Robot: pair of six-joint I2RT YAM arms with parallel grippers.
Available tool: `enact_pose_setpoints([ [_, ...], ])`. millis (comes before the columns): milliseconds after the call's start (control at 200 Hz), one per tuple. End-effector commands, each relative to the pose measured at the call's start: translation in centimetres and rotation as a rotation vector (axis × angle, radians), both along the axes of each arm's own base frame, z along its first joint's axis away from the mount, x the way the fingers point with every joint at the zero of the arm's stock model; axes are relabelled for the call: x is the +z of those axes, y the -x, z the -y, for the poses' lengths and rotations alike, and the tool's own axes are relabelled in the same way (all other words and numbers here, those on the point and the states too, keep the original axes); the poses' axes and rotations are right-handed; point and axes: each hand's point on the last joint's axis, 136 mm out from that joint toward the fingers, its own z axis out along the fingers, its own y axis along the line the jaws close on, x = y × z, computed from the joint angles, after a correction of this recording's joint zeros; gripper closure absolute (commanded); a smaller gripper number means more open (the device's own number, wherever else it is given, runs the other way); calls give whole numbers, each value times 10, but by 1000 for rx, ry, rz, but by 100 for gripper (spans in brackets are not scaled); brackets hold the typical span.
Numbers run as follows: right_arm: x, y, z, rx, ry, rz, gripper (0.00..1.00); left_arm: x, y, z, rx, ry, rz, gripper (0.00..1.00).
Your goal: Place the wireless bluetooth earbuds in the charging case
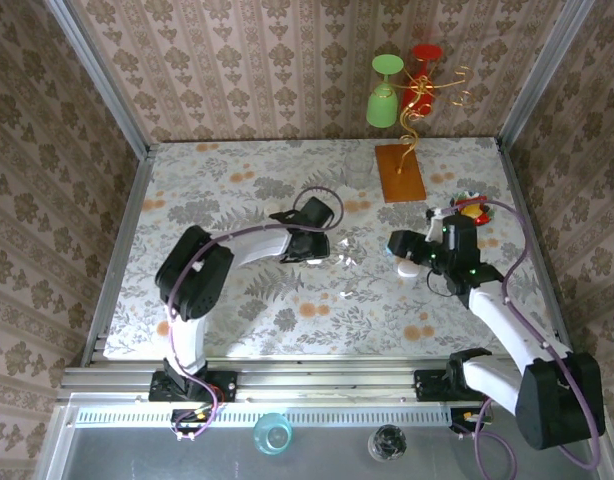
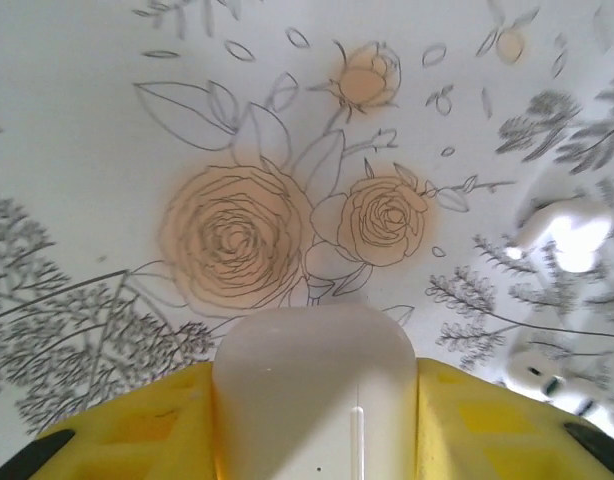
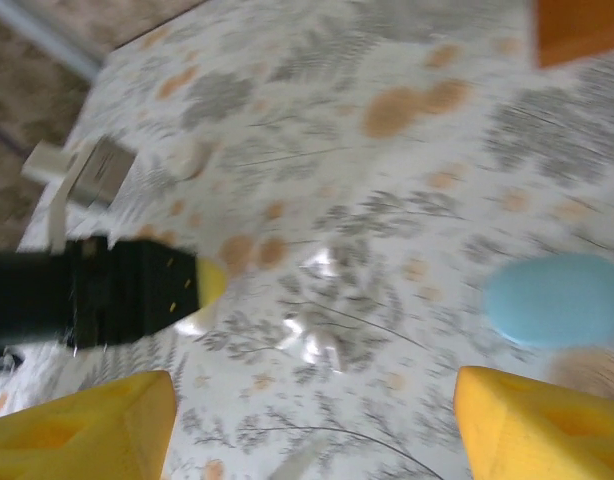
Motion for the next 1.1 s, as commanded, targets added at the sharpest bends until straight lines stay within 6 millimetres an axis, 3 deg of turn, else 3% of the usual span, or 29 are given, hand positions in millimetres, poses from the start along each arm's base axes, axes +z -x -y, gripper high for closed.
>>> enact_pose_setpoints([
  [0, 24, -6, -33, 141, 35, 207, 23, 44, -14, 14, 87, 235, 26, 59],
  [170, 29, -13, -79, 233, 51, 292, 20, 68, -13, 12, 190, 384, 20, 59],
  [405, 29, -35, -113, 209, -44, 307, 22, 89, -9, 12, 276, 539, -8, 59],
  [445, 19, -39, -119, 215, -55, 279, 23, 91, -9, 12, 280, 552, -11, 59],
  [810, 8, -60, -149, 250, -140, 242, 29, 93, -8, 9, 301, 593, -25, 59],
  [1095, -2, -66, -160, 283, -158, 213, 41, 97, -10, -2, 321, 598, -14, 59],
])
